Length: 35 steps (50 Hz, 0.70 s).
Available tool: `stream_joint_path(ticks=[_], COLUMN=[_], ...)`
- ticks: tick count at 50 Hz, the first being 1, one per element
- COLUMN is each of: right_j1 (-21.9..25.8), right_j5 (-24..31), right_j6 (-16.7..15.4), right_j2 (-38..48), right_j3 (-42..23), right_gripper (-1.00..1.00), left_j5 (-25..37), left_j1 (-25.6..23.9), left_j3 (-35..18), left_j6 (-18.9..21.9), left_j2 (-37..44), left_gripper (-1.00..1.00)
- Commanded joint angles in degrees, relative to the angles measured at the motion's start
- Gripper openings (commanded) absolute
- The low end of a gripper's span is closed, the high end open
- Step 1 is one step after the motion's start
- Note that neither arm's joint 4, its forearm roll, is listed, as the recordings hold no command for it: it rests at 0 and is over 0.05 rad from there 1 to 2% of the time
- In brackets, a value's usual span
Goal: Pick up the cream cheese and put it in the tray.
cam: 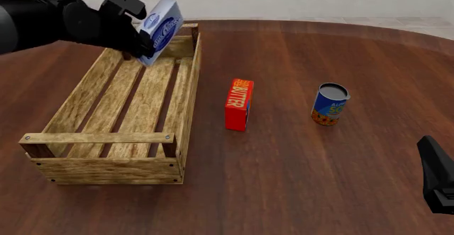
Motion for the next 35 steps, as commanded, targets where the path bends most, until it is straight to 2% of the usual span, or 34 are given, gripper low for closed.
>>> stream_joint_path(ticks=[1, 24, 35], right_j1=[0.0, 0.0, 0.0], right_j5=[0.0, 0.0, 0.0], right_j6=[0.0, 0.0, 0.0], right_j2=[0.0, 0.0, 0.0], right_j3=[0.0, 0.0, 0.0], right_gripper=[1.00, 1.00, 1.00], left_j5=[-2.7, -6.9, -10.0], left_j1=[3.0, 5.7, 6.7], left_j3=[1.3, 4.3, 6.3], left_j6=[1.6, 2.2, 4.0], left_j2=[2.0, 8.3, 11.4], left_gripper=[-1.00, -1.00, -1.00])
